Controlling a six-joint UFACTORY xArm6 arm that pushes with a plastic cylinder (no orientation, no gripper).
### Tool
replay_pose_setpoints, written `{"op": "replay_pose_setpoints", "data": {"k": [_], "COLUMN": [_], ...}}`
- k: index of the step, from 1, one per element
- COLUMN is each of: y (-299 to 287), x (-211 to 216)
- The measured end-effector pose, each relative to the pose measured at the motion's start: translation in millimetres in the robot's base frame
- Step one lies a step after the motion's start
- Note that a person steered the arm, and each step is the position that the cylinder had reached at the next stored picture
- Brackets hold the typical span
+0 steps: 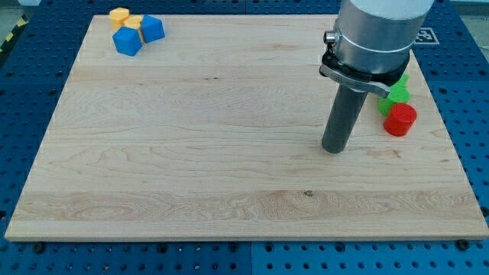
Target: Move the blue triangle towards the center
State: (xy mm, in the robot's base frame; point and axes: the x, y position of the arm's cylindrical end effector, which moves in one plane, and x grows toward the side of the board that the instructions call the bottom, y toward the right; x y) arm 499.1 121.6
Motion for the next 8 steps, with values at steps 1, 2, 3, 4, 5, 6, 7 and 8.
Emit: {"op": "replay_pose_setpoints", "data": {"k": [1,2,3,4,5,6,7,8], "y": [0.0,0.0,-4.9,-48.9,-111.2,-173.5,-239.6,-317.8], "x": [0.2,8.1,8.3,7.8,-1.0,-28.7,-75.6,-122.1]}}
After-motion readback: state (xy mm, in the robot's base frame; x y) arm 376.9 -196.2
